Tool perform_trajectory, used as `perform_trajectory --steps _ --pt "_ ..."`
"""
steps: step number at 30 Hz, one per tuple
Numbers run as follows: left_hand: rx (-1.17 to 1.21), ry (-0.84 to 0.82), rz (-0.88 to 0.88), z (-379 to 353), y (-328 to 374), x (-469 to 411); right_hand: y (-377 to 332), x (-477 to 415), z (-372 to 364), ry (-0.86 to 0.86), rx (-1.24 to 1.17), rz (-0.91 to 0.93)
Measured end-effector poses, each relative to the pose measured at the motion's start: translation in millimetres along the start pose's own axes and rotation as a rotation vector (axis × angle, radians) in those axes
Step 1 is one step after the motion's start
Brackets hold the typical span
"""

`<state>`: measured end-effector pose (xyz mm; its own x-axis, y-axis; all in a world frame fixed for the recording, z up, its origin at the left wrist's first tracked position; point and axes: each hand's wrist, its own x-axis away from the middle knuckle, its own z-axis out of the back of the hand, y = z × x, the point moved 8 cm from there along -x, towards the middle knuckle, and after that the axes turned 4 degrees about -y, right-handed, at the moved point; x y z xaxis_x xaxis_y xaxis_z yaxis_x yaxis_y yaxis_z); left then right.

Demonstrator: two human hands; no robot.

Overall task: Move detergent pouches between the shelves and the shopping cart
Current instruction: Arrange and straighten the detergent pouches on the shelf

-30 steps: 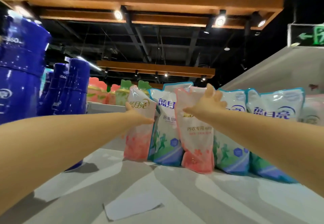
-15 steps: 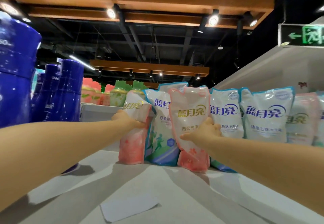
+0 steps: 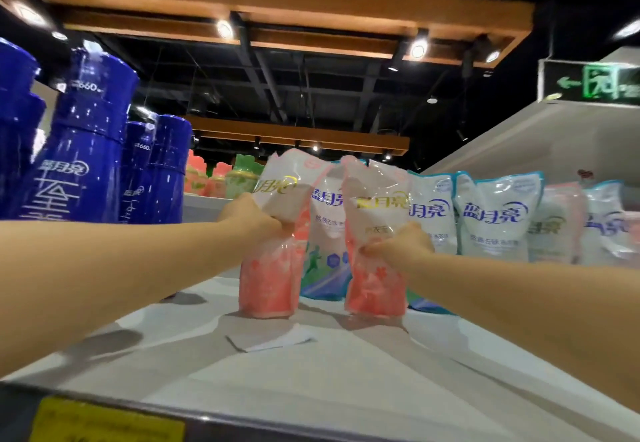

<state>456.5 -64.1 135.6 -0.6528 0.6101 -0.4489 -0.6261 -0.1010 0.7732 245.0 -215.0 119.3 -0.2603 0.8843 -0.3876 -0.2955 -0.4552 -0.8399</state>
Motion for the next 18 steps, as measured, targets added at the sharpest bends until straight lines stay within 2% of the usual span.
perform_trajectory --steps 8,18 --pt "0.152 0.021 -0.178 0 71 75 -29 71 64 0.009 -0.183 0.159" --pt "0.405 0.031 -0.381 -44 207 217 -35 176 256 0.235 -0.19 0.271"
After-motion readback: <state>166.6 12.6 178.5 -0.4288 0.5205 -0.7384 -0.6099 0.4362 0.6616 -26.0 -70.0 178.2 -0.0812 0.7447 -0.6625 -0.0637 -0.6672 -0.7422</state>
